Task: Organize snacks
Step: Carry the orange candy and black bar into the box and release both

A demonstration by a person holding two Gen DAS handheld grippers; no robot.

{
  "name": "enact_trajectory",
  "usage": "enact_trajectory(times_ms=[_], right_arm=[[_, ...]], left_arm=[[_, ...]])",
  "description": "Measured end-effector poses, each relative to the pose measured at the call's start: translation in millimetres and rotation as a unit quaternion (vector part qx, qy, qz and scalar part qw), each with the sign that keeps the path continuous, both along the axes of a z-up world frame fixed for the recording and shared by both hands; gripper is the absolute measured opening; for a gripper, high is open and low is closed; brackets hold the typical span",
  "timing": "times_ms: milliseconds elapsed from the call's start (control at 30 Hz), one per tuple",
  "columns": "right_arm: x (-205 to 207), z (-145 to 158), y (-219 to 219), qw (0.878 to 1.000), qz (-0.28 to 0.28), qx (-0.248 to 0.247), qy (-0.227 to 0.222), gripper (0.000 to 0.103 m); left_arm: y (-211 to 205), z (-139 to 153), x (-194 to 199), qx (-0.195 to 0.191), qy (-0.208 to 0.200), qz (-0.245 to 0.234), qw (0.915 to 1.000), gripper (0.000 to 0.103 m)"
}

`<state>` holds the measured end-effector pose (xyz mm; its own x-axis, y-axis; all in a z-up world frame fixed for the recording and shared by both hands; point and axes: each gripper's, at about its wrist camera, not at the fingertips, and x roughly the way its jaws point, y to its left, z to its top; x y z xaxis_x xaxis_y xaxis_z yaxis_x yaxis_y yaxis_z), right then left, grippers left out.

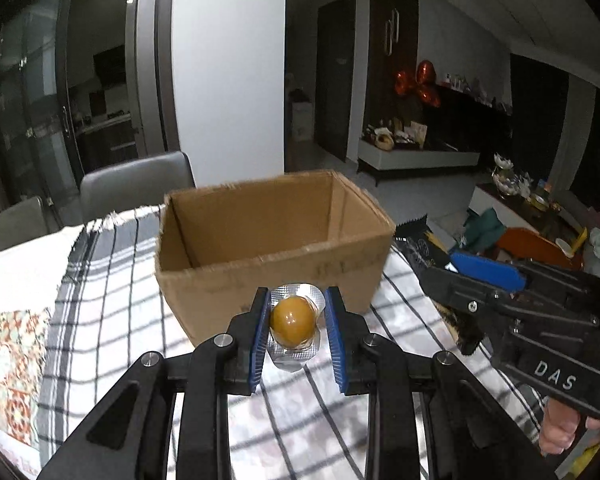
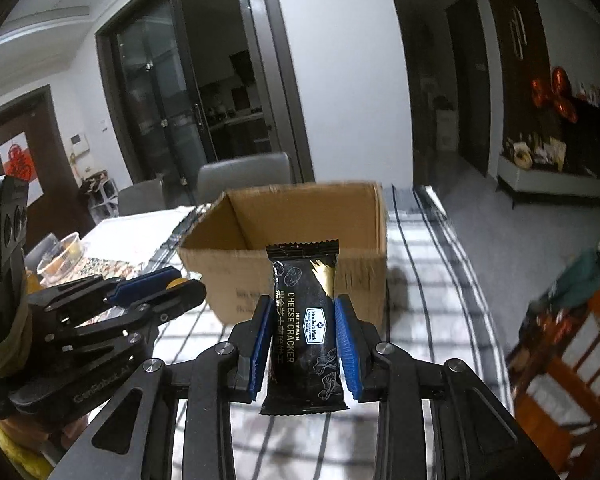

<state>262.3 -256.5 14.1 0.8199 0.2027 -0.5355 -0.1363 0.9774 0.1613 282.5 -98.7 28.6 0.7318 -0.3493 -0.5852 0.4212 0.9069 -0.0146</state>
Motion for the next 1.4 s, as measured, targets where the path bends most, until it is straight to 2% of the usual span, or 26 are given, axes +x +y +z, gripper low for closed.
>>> enact_trajectory(times_ms=[267, 633, 700, 733, 767, 833, 1000, 1200, 1300, 1400], right_arm=[[44, 21, 8, 1.0, 0.018, -0.018, -0.017, 0.032], [108, 17, 10, 0.999, 0.022, -0.031, -0.003, 0.033], [114, 15, 9, 0.999, 0.019, -0.029, 0.002, 0.035], [117, 13, 7, 0.999, 0.014, -0.03, 0.006, 0.04], [119, 11, 6, 0.999, 0.008, -0.03, 0.007, 0.045], [120, 9, 4, 1.0, 0.004, -0.03, 0.006, 0.047], [113, 7, 2, 0.999, -0.001, -0.032, 0.009, 0.047], [81, 12, 3, 0.999, -0.011, -0.029, -0.002, 0.047], [57, 15, 2, 0.999, -0.018, -0.03, -0.008, 0.047], [33, 18, 3, 0.999, -0.029, -0.036, -0.011, 0.058]], left_arm=[[7, 17, 40, 0.001, -0.016, 0.01, 0.9998, 0.027], [4, 14, 102, 0.012, -0.014, 0.016, 0.9997, 0.028], [2, 12, 109, 0.017, -0.017, 0.02, 0.9995, 0.028], [3, 11, 111, 0.019, -0.019, 0.021, 0.9994, 0.03], [4, 10, 113, 0.02, -0.021, 0.026, 0.9992, 0.036], [4, 9, 113, 0.024, -0.025, 0.034, 0.9988, 0.046], [6, 8, 100, 0.029, -0.026, 0.049, 0.998, 0.046], [11, 13, 63, 0.032, -0.042, 0.063, 0.9966, 0.053], [17, 19, 38, 0.026, -0.052, 0.069, 0.9959, 0.061], [19, 23, 15, 0.026, -0.056, 0.072, 0.9955, 0.066]])
